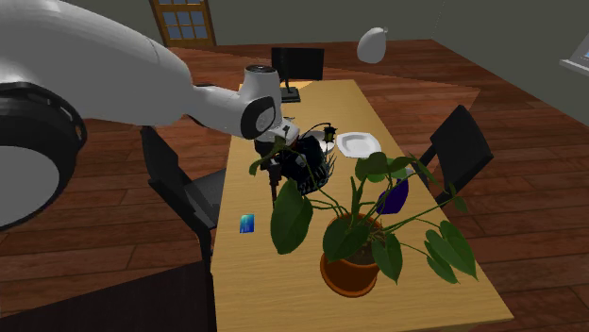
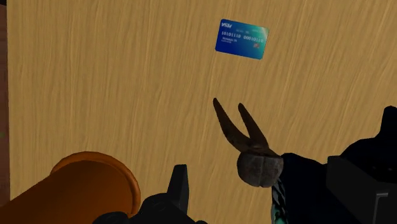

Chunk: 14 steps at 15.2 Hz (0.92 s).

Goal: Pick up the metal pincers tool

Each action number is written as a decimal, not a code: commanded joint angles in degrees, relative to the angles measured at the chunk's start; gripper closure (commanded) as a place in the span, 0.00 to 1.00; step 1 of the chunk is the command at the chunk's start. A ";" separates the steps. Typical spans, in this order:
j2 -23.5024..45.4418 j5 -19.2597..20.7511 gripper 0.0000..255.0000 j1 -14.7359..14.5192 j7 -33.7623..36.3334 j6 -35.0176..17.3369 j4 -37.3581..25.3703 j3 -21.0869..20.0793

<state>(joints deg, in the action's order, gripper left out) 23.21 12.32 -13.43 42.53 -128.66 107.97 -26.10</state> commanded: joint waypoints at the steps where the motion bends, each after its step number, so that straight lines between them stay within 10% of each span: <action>1: 2.54 0.96 0.00 -1.08 1.01 0.19 -2.39 0.43; 10: 6.13 3.00 0.00 -2.00 2.26 -4.11 -1.43 1.72; 11: 5.92 2.94 1.00 -1.89 2.20 -4.20 -1.14 1.68; 14: 5.90 2.93 1.00 -1.89 2.21 -4.22 -1.09 1.68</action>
<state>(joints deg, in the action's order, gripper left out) 29.07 15.25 -15.32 44.73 -132.87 106.85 -24.44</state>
